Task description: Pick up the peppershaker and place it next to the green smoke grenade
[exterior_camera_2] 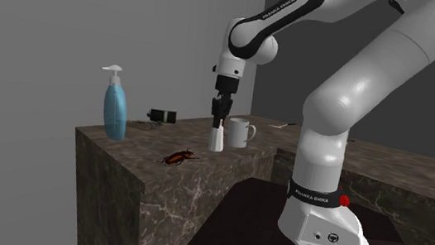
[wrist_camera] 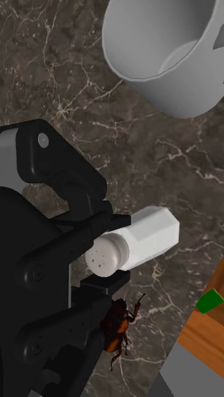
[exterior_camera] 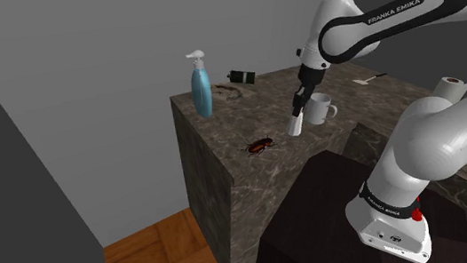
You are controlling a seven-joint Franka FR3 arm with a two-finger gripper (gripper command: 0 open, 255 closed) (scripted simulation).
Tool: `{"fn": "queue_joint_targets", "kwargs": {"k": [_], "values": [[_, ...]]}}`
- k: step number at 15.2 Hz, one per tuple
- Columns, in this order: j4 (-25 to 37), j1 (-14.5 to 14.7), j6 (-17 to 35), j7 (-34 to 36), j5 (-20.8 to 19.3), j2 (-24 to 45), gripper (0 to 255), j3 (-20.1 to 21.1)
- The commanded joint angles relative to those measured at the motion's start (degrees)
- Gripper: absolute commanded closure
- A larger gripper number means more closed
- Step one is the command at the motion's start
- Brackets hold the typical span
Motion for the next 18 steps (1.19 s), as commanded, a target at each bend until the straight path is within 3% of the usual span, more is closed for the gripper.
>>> {"fn": "queue_joint_targets", "kwargs": {"k": [1, 18], "values": [[0.95, -0.06, -1.91, 0.08, 0.12, -0.94, 255, 0.32], [11.44, 0.48, -16.98, 1.07, 1.88, -5.6, 255, 3.2]]}}
